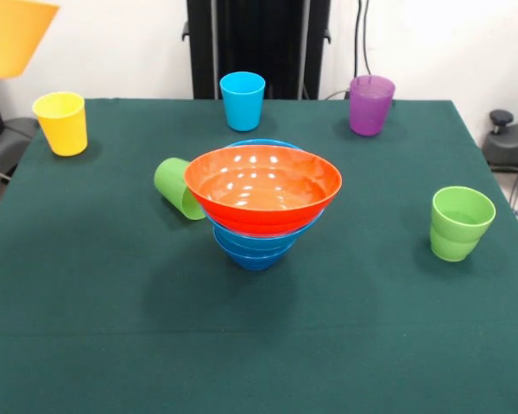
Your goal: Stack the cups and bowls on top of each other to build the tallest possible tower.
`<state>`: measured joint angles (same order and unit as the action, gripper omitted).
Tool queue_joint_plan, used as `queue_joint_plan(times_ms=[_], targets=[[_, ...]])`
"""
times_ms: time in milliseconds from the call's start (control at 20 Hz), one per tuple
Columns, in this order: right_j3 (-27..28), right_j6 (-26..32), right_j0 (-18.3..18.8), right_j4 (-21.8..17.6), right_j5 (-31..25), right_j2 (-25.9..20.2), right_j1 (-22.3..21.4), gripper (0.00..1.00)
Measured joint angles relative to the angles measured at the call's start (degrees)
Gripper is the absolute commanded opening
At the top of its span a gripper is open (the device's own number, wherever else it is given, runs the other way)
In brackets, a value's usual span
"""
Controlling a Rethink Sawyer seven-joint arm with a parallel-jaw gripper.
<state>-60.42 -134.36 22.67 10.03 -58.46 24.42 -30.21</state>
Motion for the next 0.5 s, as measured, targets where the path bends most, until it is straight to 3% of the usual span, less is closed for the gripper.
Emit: queue_joint_plan(times_ms=[500], targets=[[0.07, 0.0, 0.12, -0.37, 0.01, -1.97, 0.01, 0.0]])
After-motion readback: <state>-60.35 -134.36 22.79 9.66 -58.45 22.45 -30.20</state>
